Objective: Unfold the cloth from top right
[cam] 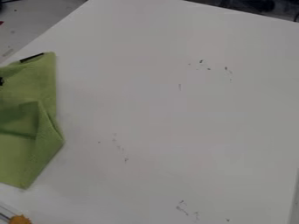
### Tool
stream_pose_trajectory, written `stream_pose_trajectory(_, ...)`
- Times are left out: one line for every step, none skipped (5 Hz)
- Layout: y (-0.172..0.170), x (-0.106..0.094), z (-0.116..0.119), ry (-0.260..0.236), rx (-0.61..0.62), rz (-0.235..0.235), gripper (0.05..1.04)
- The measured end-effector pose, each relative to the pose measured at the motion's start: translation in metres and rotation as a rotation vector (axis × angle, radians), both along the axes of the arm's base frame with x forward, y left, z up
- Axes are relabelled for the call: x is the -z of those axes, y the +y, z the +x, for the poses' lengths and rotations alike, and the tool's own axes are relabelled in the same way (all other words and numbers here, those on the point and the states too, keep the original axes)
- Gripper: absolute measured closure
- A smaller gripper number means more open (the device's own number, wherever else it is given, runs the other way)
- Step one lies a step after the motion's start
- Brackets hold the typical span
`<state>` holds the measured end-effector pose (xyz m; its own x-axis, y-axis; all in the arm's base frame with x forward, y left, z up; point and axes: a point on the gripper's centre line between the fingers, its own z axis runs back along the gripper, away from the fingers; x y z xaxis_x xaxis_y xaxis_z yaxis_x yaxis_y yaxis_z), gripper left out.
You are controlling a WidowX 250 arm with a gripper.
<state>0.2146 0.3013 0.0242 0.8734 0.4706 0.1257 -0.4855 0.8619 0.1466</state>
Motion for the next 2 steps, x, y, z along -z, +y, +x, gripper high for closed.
stream_pose_trajectory(-0.0004,0.0003,0.0006,-0.002,0.001,-0.004,0.721)
stream_pose_trajectory(-0.0006,0.0001,0.0005,0.0,0.003,-0.007,0.928)
